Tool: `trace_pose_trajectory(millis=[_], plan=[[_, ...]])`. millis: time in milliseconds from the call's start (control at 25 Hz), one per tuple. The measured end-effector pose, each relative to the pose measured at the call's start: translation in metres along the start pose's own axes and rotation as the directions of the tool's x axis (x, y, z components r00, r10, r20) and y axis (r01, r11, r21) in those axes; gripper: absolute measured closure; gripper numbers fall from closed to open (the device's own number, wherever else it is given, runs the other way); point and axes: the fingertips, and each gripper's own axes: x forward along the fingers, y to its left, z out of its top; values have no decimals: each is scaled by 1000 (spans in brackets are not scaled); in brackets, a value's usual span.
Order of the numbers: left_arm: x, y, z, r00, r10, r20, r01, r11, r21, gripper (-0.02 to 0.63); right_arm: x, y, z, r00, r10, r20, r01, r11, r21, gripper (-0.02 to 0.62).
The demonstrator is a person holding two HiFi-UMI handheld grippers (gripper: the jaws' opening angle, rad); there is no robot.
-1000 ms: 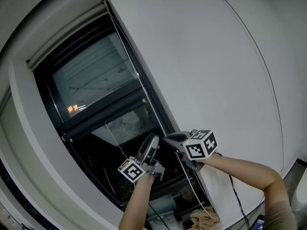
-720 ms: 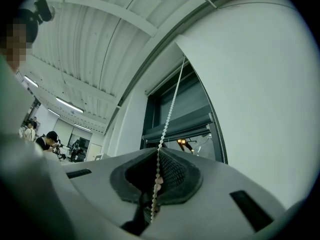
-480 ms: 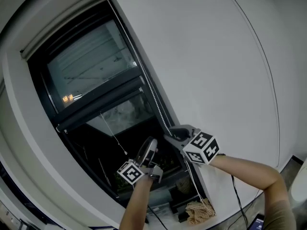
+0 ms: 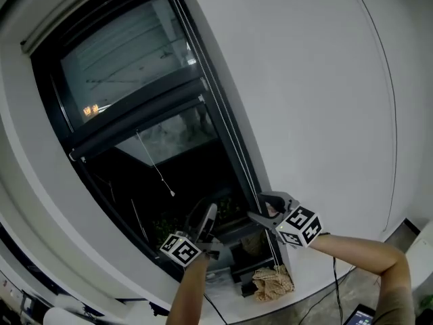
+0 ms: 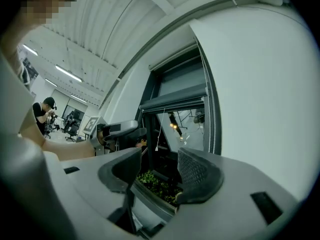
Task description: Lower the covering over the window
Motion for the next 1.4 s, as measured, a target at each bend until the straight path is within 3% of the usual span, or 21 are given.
trace_pose_trajectory(millis=[280, 480, 960, 1400], plan=[[-50, 29, -37, 994, 104, -29, -104, 994, 25, 410, -3, 24, -34, 999, 38, -7, -38, 999, -23, 377], [-71, 46, -55, 987, 154, -49, -152, 988, 43, 411, -1, 45, -41, 998, 61, -16, -63, 985, -160, 377], [-89, 55, -84, 971, 219, -99, -209, 972, 106, 411, 12, 46, -69, 995, 95, 4, -94, 989, -115, 377], [-114, 55, -139, 946, 284, -159, -269, 957, 109, 411, 8, 48, -118, 996, 90, -27, -92, 994, -56, 381]])
